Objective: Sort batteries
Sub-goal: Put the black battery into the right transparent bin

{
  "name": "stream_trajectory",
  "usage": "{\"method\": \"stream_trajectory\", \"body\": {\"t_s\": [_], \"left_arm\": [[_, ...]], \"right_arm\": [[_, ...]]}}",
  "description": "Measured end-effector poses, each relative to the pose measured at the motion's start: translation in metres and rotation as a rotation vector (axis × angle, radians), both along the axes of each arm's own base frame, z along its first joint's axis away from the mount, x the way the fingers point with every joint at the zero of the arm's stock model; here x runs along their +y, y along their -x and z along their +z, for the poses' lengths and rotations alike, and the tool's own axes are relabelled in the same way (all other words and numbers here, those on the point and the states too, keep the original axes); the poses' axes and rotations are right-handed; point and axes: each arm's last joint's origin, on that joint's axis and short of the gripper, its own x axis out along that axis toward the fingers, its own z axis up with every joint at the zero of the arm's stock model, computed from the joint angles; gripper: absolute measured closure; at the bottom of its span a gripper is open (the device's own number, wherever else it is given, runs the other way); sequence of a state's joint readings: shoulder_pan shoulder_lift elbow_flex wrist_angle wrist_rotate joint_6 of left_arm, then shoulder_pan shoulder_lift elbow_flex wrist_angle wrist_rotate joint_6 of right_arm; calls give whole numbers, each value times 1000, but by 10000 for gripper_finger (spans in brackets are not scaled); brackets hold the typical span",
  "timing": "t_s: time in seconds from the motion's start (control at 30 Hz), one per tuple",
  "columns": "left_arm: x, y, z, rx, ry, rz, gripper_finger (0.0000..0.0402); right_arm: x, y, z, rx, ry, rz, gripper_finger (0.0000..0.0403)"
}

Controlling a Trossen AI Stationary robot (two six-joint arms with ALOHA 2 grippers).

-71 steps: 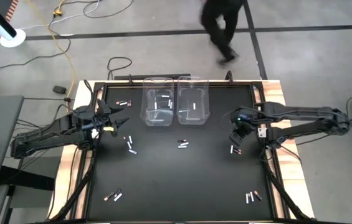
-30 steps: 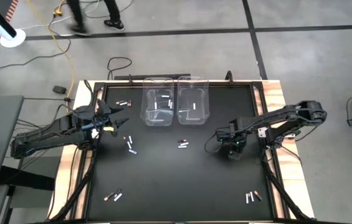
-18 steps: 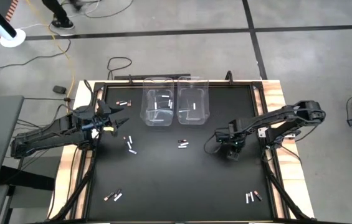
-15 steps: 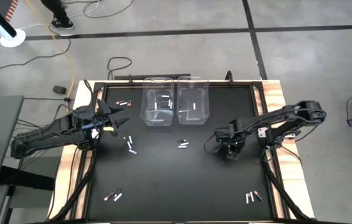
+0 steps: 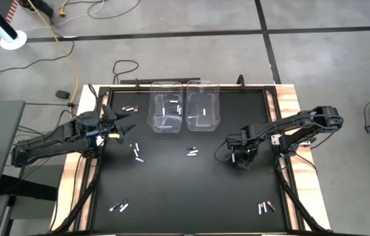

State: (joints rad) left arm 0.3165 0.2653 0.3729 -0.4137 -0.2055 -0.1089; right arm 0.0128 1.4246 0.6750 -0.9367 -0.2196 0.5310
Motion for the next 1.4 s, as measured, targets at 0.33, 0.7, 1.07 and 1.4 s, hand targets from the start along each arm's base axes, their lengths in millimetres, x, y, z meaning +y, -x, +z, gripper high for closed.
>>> {"method": "stream_trajectory", "body": {"t_s": [0.33, 0.7, 1.07, 1.4], "left_arm": [[0, 0, 0, 0, 0, 0, 123], [0, 0, 0, 0, 0, 0, 123], [0, 0, 0, 1, 0, 0, 123], [0, 0, 0, 0, 0, 1, 123]], "right_arm": [[1, -2, 2, -6, -16, -12, 285], [-1, -2, 4, 5, 20, -7, 285], [0, -6, 4, -27, 36, -9, 285], [0, 5, -9, 6, 44, -29, 285]]}}
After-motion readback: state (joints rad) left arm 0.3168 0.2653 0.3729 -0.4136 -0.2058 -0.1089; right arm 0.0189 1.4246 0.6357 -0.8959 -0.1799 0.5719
